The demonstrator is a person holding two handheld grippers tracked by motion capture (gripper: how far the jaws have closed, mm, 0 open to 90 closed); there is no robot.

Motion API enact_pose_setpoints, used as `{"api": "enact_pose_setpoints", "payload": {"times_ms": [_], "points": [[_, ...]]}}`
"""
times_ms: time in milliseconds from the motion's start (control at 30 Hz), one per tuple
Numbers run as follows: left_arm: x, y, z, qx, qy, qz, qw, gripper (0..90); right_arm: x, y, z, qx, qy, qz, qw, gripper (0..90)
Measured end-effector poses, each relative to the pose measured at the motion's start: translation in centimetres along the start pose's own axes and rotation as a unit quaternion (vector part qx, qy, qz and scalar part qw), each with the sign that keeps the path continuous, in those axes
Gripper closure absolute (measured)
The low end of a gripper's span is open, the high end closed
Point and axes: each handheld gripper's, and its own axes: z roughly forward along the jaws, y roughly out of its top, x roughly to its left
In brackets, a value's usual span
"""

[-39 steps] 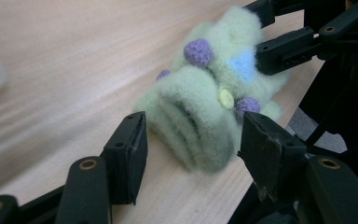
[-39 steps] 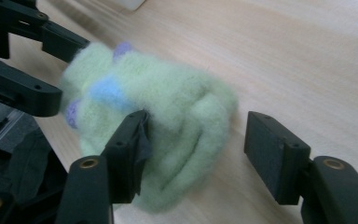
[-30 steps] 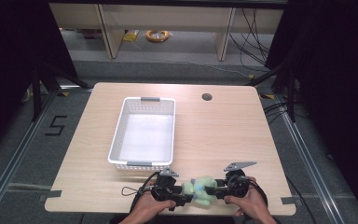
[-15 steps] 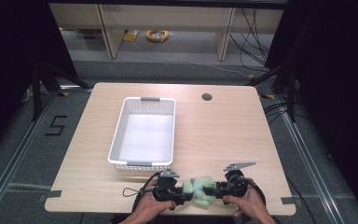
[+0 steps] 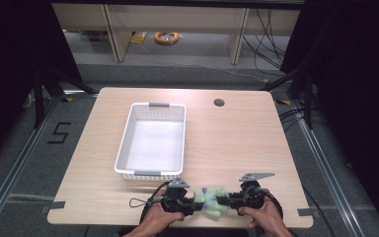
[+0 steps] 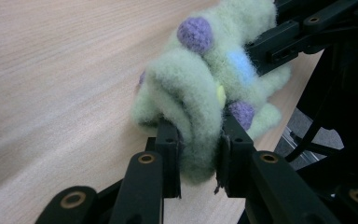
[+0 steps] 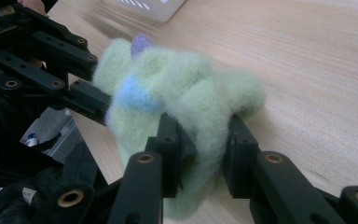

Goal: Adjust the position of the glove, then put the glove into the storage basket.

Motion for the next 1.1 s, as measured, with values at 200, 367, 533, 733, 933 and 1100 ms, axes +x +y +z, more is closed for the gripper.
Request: {"api": "enact_pose_setpoints", "payload": {"times_ms": [200,367,533,733,933,1100], "points": [[-0.1,0.3,-0.3,0.0,-0.004,0.006,1.0,73.6,0.1,-0.1,-0.3,-0.009,0.007,-0.003,0.9999,72.7],[-0.1,0.4,-0.7,-0.004,-0.003,0.011,0.9999,73.5,0.4,0.0,-0.3,-0.014,0.007,-0.001,0.9999,72.8],[-0.1,0.3,-1.0,-0.003,-0.006,0.011,0.9999,73.5,1.0,0.0,-0.1,-0.013,0.012,0.008,0.9998,72.8],[-0.1,0.3,-1.5,-0.005,-0.005,0.018,0.9998,73.5,1.2,0.2,-0.1,-0.019,0.005,-0.006,0.9998,72.8],[-0.2,0.5,-2.2,-0.007,-0.007,0.024,0.9997,73.4,1.7,0.4,-0.2,-0.027,0.004,-0.017,0.9995,72.8],[-0.2,0.6,-2.9,-0.016,-0.006,0.03,0.9994,73.4,2.3,1.0,-0.3,-0.028,0.003,-0.018,0.9994,72.8]]}}
